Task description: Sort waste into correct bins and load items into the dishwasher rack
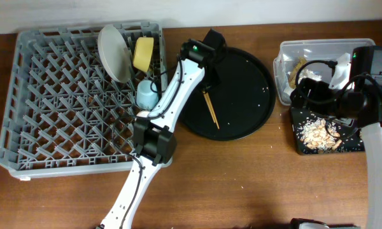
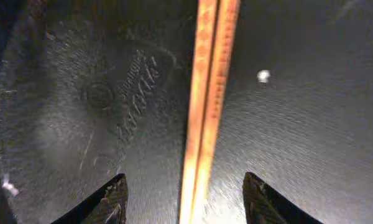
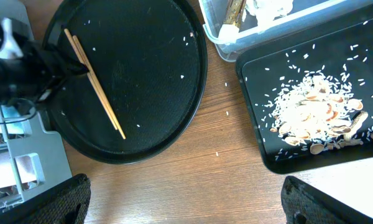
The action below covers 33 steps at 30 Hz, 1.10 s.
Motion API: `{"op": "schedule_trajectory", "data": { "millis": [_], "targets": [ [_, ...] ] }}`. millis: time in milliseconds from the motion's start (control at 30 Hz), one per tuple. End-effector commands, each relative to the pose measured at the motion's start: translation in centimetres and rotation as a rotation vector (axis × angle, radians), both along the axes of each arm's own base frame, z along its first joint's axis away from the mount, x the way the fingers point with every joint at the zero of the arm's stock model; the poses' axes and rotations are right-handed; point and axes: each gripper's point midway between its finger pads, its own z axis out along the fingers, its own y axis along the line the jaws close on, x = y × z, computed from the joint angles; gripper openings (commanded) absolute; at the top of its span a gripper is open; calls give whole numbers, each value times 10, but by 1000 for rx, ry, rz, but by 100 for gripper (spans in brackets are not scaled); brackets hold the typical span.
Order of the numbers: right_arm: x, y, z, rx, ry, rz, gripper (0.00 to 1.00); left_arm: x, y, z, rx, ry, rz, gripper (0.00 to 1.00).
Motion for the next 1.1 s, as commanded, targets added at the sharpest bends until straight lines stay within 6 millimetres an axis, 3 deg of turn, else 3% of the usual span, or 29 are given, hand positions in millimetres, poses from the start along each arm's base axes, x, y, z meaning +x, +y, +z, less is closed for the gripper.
{"op": "schedule_trajectory", "data": {
  "millis": [0, 133, 267, 367, 533, 767, 867, 1067],
  "targets": [
    [-1, -3, -3, -10, 8, -3, 98, -5, 6, -35, 43, 58, 25, 58],
    [-1, -3, -3, -10, 8, -3, 98, -5, 16, -35, 53, 75, 38, 56],
    [-1, -3, -3, -10, 8, -3, 98, -5, 21, -35, 81, 74, -113, 55],
    [-1, -3, -3, -10, 8, -3, 98, -5, 28, -34, 118, 68, -123, 53],
    [-1, -3, -3, -10, 8, -3, 98, 11, 32, 17, 141, -66, -202, 51],
    [-1, -3, -3, -10, 8, -3, 98, 4, 49, 10, 152, -3, -102, 52],
    [-1, -3, -3, -10, 8, -3, 98, 4, 48, -2, 158, 11, -104, 51],
    [-1, -3, -3, -10, 8, -3, 98, 7, 46, -7, 155, 3, -106, 51]
  ]
}}
